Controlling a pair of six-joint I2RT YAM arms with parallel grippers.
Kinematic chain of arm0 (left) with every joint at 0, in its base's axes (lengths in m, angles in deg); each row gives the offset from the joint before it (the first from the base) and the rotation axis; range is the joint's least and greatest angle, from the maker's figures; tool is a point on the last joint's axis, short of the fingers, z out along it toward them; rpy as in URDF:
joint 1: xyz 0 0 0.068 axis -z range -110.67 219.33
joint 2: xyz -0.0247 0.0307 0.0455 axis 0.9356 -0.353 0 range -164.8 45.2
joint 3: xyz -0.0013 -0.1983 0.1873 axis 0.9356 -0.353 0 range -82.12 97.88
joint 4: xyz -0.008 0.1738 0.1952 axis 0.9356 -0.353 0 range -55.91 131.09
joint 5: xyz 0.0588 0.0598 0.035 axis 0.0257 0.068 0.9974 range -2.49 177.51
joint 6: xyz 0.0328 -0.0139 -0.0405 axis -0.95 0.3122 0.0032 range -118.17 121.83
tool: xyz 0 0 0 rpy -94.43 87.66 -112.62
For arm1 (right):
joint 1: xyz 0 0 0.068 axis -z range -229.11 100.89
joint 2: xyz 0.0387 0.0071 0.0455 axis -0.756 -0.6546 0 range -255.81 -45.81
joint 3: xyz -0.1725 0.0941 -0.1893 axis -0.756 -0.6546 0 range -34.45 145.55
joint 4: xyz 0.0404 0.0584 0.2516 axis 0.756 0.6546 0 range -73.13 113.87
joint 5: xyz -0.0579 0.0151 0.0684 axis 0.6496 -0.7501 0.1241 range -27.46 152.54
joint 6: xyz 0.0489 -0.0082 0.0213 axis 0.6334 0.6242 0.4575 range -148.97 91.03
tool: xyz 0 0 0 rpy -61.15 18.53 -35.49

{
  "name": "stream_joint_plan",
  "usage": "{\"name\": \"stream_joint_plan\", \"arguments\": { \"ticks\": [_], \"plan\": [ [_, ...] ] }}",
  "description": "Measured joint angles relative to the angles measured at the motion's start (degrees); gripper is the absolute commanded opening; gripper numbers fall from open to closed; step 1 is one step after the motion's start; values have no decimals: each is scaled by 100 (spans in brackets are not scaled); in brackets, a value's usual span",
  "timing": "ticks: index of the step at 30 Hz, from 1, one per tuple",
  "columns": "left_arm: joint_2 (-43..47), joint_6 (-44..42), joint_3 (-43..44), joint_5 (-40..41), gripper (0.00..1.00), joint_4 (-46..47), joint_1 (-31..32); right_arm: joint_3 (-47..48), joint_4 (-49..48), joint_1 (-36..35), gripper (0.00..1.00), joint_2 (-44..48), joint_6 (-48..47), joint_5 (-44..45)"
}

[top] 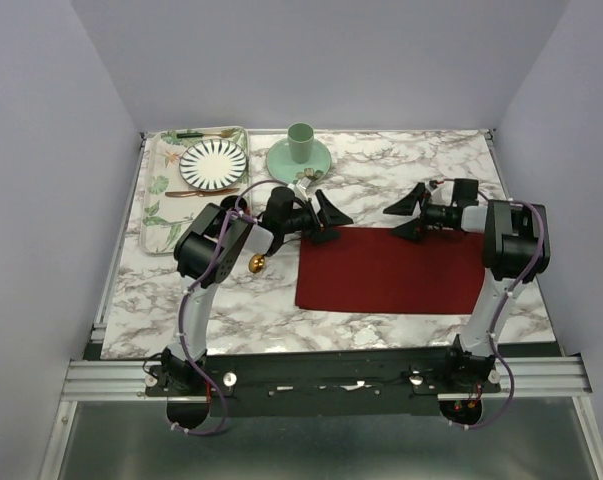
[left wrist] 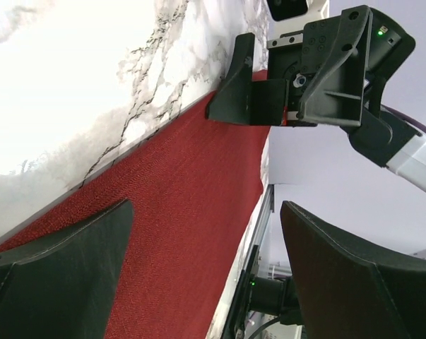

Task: Fold the napkin into a case and place the utensils inside
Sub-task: Smooth out the rectangle-folded napkin at the center of the board.

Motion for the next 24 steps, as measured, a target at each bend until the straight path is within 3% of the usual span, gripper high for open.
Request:
{"name": "stream_joint_plan", "arguments": {
  "ticks": [16,24],
  "plan": [
    [79,-57,-98,-11,99,-52,-208,994,2645,1375,100,-269,-2092,-374],
    [146,-138,-203,-9,99,-48,-236,1259,3582,1462,100,-269,-2870,-238]
  ]
}}
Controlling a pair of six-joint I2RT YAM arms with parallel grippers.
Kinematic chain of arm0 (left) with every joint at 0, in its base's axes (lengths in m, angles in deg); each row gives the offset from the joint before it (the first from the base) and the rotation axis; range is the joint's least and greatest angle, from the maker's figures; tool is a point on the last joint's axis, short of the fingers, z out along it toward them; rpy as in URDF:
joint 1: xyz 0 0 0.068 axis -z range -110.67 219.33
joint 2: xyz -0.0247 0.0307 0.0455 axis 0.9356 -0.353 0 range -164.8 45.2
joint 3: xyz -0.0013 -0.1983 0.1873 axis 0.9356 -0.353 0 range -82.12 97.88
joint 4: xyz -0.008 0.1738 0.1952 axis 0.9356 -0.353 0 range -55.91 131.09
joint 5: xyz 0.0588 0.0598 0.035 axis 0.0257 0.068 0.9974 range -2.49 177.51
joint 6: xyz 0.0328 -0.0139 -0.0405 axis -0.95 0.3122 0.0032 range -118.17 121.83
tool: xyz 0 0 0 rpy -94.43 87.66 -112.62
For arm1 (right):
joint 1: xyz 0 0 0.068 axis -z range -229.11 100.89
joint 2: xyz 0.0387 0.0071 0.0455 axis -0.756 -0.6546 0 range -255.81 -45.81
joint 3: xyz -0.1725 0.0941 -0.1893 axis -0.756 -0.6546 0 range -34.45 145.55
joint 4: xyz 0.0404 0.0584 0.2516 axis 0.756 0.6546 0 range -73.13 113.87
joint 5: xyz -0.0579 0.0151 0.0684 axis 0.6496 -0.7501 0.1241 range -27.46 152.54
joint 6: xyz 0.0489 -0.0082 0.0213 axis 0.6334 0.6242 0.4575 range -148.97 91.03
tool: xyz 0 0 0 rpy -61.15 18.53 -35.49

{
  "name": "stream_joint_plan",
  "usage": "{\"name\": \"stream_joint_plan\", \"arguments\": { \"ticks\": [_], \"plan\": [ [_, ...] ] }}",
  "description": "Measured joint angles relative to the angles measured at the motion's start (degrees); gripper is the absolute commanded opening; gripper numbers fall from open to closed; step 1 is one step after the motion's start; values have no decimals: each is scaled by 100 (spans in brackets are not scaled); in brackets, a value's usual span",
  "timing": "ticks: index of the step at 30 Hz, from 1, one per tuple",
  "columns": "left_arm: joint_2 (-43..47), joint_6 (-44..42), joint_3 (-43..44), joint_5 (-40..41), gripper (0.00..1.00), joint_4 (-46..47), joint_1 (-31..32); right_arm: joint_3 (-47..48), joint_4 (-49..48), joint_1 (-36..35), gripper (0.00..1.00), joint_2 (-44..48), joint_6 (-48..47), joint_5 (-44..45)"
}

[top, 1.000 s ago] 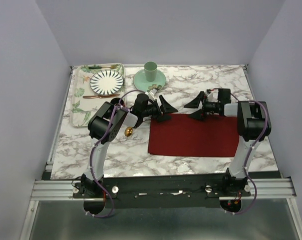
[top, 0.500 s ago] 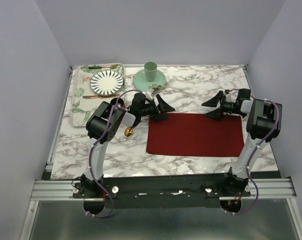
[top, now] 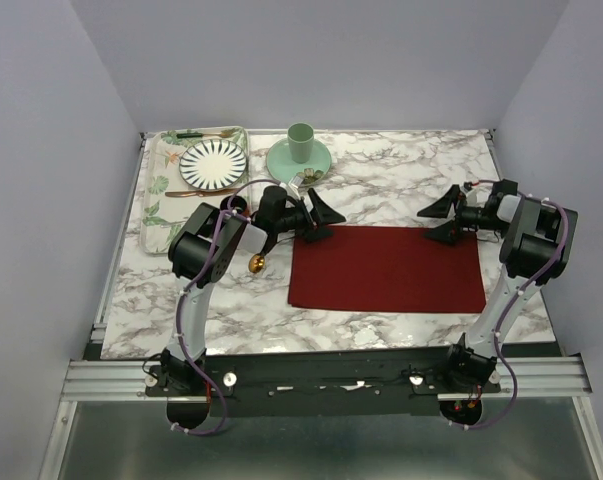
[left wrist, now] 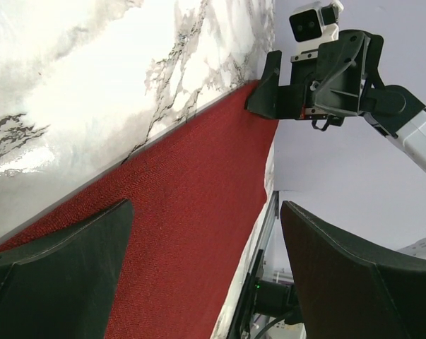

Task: Fold the napkin into a case and place the utensils inside
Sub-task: Smooth out the rectangle-folded napkin at the center of the board.

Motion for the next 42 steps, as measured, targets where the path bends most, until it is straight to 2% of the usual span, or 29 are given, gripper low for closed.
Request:
{"name": "stream_joint_plan", "arguments": {
  "ticks": [14,19,26,42],
  "plan": [
    [225,-293,-247,-72,99,-173,-164,-157,223,-20,100,114,-212,269],
    [299,-474,-313,-151,99,-269,-249,-581,-37,-116,100,341,11,238],
    [354,-647,-313,-208,99,-411,-313,-590,-280,-146,100,339,350,273],
    [420,-750,-411,-350,99,-450,-498,-581,-476,350,99,326,798,511]
  ]
}}
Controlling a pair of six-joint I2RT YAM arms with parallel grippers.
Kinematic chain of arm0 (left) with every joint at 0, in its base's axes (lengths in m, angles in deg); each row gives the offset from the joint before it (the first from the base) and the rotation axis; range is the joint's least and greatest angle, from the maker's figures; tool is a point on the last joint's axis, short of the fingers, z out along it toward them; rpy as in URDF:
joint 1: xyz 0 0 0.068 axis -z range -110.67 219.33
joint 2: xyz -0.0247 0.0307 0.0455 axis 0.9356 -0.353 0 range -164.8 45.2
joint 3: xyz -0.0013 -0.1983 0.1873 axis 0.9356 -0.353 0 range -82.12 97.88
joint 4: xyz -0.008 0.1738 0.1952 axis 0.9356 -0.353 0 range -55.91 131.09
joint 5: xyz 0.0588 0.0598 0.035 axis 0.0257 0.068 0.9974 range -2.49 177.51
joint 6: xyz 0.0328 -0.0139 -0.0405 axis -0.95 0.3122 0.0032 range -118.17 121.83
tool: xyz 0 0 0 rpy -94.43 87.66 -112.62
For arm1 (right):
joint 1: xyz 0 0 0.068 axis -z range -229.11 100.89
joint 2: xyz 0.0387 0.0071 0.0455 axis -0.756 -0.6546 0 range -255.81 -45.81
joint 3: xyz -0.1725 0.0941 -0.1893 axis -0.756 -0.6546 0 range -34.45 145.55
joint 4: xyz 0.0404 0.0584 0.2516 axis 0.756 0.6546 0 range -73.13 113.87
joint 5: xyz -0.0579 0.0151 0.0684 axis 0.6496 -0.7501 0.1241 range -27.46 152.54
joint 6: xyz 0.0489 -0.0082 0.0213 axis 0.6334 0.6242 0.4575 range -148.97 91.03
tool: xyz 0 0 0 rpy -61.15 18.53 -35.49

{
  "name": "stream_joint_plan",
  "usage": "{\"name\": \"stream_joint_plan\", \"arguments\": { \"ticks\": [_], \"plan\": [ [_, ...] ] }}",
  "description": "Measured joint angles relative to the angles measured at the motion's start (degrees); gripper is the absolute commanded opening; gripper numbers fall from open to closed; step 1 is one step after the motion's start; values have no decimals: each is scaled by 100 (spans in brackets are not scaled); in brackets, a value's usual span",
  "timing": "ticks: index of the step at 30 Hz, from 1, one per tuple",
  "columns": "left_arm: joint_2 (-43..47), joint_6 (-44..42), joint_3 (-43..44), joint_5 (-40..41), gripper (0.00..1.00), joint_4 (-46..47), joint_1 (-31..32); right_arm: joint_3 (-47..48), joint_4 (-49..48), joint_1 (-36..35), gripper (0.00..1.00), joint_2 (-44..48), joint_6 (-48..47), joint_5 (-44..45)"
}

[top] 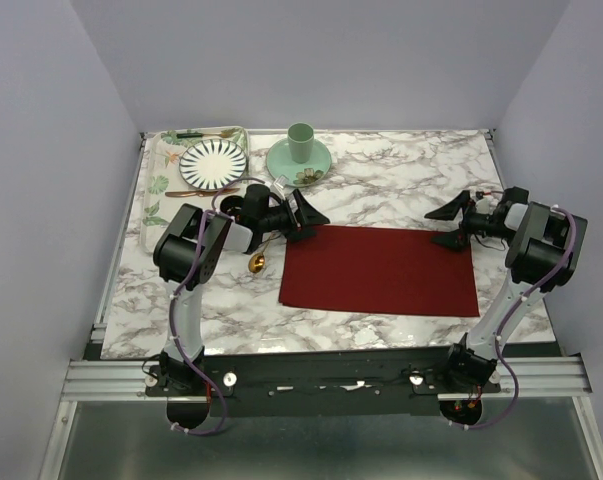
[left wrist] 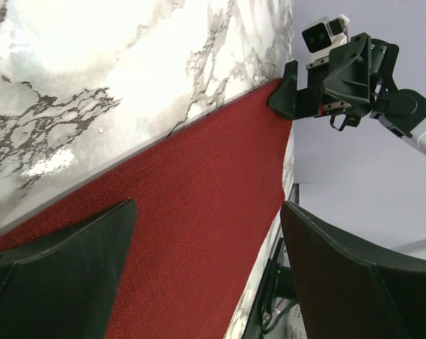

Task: Fold the napkin into a case and place the utensils inside
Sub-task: Smooth out the rectangle-folded napkin at the center of the board.

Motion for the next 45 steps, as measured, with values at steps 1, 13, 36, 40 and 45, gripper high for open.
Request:
{"name": "stream_joint_plan", "arguments": {
  "ticks": [1,13,36,40,45],
  "plan": [
    [9,-2,-15,0,99,2,-13,0,0,7,99,0,2,4],
    [20,-13,-55,-57,99,70,-52,-52,-20,168,98,83,-236,-87],
    [-426,85,1233,264,99,129,966,-527,334,157,75,1202,-894,1200],
    [-612,55,1108,431,99,-146,863,-527,330,157,70,1189,-763,1742],
    [-610,168,940,407,99,61,575,-527,341,157,65,1150,-573,2310]
  ]
}}
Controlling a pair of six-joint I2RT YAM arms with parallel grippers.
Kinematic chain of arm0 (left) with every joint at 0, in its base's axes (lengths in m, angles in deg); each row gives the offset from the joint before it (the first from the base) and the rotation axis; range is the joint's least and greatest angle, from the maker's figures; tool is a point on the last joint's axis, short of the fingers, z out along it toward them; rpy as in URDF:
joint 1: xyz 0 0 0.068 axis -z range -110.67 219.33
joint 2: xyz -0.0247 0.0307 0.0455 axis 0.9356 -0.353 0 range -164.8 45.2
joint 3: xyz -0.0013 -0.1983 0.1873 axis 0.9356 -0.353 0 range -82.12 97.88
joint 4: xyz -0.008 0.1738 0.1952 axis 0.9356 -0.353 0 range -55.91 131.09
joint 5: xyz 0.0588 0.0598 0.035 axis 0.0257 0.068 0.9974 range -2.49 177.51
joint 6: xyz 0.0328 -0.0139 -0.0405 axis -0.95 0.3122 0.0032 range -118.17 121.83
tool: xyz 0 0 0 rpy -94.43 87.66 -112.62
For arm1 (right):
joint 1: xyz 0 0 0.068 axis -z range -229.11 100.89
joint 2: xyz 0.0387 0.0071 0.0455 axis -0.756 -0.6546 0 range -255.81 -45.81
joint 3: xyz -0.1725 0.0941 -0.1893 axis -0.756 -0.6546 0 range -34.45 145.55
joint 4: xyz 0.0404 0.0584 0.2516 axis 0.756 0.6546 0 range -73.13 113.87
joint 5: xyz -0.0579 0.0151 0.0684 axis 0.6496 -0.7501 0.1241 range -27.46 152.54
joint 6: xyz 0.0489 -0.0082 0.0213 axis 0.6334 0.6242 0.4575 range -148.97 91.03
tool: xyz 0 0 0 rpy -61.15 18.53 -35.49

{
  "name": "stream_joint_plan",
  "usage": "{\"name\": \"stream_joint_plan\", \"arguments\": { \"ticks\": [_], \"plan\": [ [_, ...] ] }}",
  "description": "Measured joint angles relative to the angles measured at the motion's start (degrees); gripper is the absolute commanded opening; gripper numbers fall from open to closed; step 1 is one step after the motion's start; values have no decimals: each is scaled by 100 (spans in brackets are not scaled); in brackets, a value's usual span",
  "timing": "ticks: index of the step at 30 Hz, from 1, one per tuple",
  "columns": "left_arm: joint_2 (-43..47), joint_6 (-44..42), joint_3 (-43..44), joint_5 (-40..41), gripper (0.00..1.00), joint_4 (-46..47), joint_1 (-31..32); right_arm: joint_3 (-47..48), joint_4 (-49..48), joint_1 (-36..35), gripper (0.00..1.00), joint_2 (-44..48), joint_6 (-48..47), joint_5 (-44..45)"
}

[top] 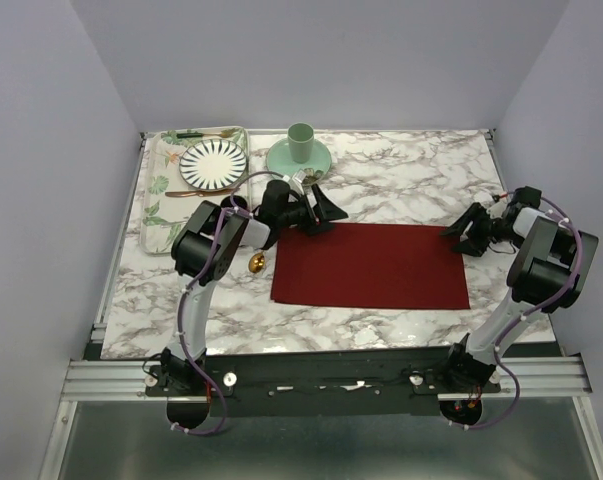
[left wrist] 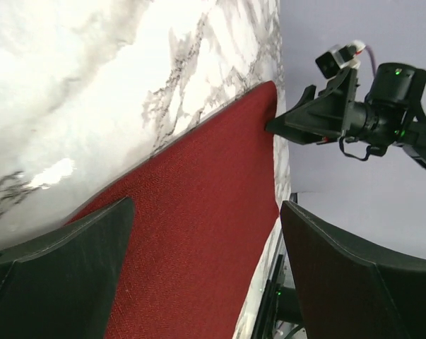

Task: Fold the napkin into a case and place the utensils inside
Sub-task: Smooth out the rectangle-folded napkin at the center of the board.

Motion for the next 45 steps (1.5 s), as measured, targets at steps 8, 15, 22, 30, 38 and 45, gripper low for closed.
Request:
{"name": "stream_joint_plan", "arguments": {
  "ticks": [8,15,22,30,38,45],
  "plan": [
    [50,221,-337,-321,99,518,-393,61,136,-22,58,-13,201,437],
    [83,208,-450,-470,99,638,-476,131,236,-28,52,-13,203,837],
    [111,229,-535,-643,99,695,-737,179,326,-39,49,-13,201,1025],
    [127,409,-752,-664,99,1093,-874,208,393,-46,49,-13,201,1102],
    [114,507,-824,-664,99,1279,-833,208,483,-57,52,144,98,1414],
    [85,503,-791,-660,99,1279,-662,219,636,-52,52,505,-310,1309]
  ]
}}
